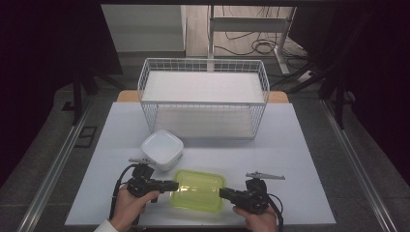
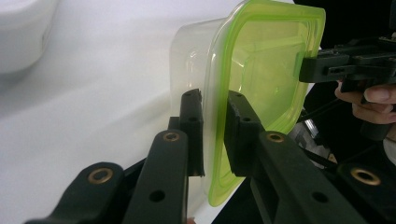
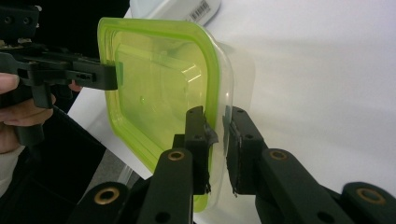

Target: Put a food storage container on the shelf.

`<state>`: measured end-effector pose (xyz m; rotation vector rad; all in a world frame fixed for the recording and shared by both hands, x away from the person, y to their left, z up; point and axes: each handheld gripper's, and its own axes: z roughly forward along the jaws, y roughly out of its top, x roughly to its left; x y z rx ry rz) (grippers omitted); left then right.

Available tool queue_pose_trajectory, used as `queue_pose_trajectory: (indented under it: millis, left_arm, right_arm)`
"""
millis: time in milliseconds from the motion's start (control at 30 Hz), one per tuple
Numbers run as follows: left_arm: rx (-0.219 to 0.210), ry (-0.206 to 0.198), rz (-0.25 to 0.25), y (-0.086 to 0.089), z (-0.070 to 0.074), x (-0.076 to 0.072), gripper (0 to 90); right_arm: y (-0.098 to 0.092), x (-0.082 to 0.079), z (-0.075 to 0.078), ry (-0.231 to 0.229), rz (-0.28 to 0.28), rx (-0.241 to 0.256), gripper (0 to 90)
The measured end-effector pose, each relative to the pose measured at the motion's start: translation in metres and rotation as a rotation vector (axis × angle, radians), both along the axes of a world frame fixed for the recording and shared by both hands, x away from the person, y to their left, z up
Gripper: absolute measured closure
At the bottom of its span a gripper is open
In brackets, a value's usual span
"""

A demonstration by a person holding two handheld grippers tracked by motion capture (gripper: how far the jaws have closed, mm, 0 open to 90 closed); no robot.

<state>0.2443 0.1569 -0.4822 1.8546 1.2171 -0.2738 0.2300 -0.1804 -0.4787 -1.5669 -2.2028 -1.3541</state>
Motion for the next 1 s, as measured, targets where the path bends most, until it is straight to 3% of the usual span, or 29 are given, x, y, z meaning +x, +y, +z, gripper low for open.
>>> queue_pose_trajectory:
  millis: [233, 533, 1000]
  left_arm:
    - [0.020, -0.066, 0.004, -0.006, 0.013, 0.004, 78.9]
    - [0.003, -0.100, 0.001, -0.011, 0.024, 0.013, 78.7]
    - [0.023, -0.177, -0.003, -0.021, 0.054, 0.037, 78.5]
  right_arm:
    - [-0.003, 0.007, 0.008, -0.047, 0.006, -0.012, 79.2]
    - [-0.010, 0.016, 0.022, -0.099, 0.012, -0.014, 79.2]
    - [-0.018, 0.038, 0.043, -0.189, 0.015, -0.023, 79.0]
